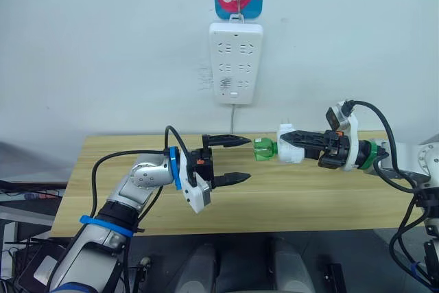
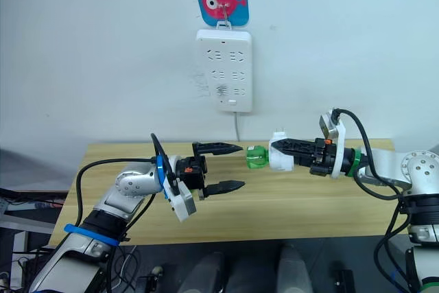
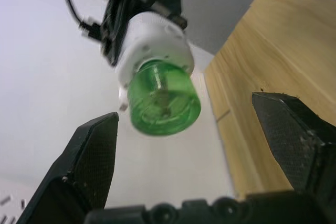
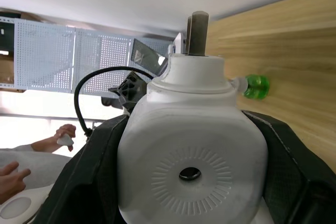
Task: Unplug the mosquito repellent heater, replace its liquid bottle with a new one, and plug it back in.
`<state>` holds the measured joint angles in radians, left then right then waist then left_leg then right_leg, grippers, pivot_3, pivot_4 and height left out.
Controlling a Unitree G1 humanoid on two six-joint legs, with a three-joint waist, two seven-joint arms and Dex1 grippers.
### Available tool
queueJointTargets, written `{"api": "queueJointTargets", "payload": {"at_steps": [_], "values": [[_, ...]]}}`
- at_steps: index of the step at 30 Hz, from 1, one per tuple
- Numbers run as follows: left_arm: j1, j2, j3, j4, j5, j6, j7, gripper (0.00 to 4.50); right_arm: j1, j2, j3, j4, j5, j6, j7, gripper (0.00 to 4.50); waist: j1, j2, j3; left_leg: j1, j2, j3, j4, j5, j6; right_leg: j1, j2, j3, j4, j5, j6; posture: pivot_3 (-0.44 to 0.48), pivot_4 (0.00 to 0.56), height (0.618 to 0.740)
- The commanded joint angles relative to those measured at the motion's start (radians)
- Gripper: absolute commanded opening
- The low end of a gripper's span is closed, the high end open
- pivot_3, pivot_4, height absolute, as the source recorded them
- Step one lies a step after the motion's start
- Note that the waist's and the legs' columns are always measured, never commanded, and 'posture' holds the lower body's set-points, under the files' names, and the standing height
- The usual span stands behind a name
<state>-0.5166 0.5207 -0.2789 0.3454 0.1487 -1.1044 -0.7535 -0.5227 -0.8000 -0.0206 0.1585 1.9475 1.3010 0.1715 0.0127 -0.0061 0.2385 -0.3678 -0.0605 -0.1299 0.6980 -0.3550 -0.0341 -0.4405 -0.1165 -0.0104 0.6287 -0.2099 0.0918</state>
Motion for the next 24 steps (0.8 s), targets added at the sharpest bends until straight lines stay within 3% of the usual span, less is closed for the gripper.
{"api": "queueJointTargets", "payload": {"at_steps": [1,13,16,21,24], "values": [[-0.062,-0.041,0.037,0.047,0.099,-0.078,0.104,4.47,0.002,0.016,-0.026,-0.05,0.025,0.015,0.006,3.05,0.004,0.0,0.0,-0.001,0.0,-0.001,0.001,0.0,0.0,0.0,0.0,0.0,0.0,0.0,0.001,0.041,0.245,0.74],[-0.108,-0.046,-0.007,0.09,0.147,-0.163,0.233,4.47,0.008,0.039,-0.027,-0.065,0.025,0.009,-0.011,3.05,-0.005,0.0,0.0,-0.001,-0.001,-0.004,0.001,0.0,0.001,0.0,0.0,-0.001,0.0,0.001,0.001,0.033,0.244,0.74],[-0.11,-0.038,-0.023,0.091,0.14,-0.177,0.24,3.91,0.008,0.043,-0.029,-0.065,0.025,0.008,-0.014,3.05,-0.005,0.0,0.0,-0.001,0.0,-0.004,0.001,0.0,0.001,0.0,0.0,-0.001,0.0,0.001,0.001,0.032,0.245,0.74],[-0.11,-0.026,-0.05,0.104,0.122,-0.163,0.238,2.42,0.007,0.041,-0.029,-0.068,0.025,0.013,-0.009,3.05,-0.006,0.0,0.0,-0.001,0.0,-0.005,0.001,0.0,0.001,0.0,0.0,-0.001,0.0,0.001,0.001,0.031,0.243,0.74],[-0.105,-0.022,-0.072,0.107,0.081,-0.147,0.226,2.23,0.01,0.042,-0.029,-0.076,0.025,0.016,-0.004,3.05,-0.006,0.0,0.0,-0.001,0.0,-0.005,0.001,0.0,0.001,0.0,0.0,-0.001,0.0,0.001,0.001,0.031,0.243,0.74]]}}
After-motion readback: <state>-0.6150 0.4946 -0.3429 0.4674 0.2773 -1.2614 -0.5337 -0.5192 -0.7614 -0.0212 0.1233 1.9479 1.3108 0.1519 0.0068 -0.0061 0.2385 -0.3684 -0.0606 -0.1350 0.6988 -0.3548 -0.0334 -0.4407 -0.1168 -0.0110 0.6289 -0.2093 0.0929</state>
